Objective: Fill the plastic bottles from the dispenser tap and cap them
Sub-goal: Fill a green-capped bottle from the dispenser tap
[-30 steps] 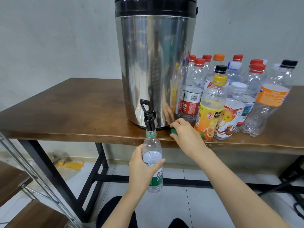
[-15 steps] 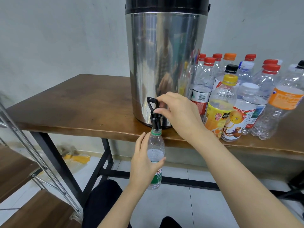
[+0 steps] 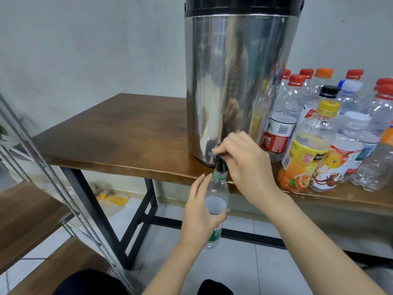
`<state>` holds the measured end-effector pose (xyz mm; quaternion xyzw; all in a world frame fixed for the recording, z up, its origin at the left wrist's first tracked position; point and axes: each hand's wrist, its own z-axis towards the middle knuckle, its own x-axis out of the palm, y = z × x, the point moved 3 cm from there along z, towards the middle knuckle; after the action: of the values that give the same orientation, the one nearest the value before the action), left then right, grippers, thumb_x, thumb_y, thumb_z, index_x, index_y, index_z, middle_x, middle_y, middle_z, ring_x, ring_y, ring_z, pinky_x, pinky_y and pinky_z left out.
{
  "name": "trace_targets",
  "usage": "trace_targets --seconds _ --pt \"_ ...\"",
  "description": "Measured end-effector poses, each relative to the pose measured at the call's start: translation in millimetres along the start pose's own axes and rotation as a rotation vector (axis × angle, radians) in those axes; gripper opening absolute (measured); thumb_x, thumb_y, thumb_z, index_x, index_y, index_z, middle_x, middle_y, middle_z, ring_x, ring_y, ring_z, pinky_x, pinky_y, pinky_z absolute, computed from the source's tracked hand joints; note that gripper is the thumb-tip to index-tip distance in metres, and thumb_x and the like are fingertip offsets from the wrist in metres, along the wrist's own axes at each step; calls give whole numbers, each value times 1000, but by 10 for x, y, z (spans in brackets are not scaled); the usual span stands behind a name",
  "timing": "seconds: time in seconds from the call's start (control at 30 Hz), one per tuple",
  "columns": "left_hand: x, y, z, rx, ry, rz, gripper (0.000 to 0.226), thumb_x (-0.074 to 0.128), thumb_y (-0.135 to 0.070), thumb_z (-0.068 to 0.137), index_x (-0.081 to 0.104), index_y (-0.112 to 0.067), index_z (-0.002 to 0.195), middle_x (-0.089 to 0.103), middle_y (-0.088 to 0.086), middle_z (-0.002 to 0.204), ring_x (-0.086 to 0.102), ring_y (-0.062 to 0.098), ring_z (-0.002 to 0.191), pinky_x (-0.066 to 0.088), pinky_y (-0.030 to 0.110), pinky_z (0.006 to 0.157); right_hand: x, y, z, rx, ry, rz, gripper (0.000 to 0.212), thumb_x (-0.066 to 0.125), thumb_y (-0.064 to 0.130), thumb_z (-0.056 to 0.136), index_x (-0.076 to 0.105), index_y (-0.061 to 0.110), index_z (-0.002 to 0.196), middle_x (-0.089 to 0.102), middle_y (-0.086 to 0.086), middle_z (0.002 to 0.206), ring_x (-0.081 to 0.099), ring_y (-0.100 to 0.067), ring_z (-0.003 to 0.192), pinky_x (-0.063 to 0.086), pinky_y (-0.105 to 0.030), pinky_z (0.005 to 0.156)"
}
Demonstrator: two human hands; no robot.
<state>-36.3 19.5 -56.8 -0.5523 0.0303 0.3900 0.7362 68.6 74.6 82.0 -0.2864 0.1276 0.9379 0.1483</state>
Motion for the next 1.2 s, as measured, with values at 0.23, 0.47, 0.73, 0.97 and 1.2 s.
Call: trace_targets --seconds 0.23,0.47,0.73,0.97,1.2 --pt "-8 38 24 30 32 -23 87 88 -30 68 41 -30 141 36 -15 146 38 -13 124 29 -4 94 44 69 -207 109 -51 -91 38 68 51 83 67 12 81 62 1 111 52 -18 103 46 -22 73" --pt "-32 62 57 52 94 -105 86 89 -20 68 43 -32 140 35 -14 142 39 -14 123 31 -4 88 62 192 -239 323 -174 -156 34 69 50 80 68 16 78 66 9 96 54 -16 97 49 -34 70" --pt "-46 21 67 113 59 -95 91 90 -24 69 29 -54 130 32 -13 139 30 -25 121 25 -8 91 24 -121 -377 203 -139 20 21 59 27 94 73 12 95 68 9 117 54 -18 105 45 -46 87" --pt "-28 53 63 112 77 -105 92 89 -25 69 29 -47 136 34 -9 141 29 -25 122 25 -8 90 106 -145 -399 296 -238 145 27 61 35 93 73 11 89 70 8 113 55 -18 105 46 -49 86" --pt "19 84 61 140 34 -110 94 89 -18 66 32 -54 131 34 -11 138 32 -23 123 26 -5 93 245 -56 -412 350 -396 198 17 60 19 91 69 7 84 69 3 106 57 -17 100 41 -17 88"
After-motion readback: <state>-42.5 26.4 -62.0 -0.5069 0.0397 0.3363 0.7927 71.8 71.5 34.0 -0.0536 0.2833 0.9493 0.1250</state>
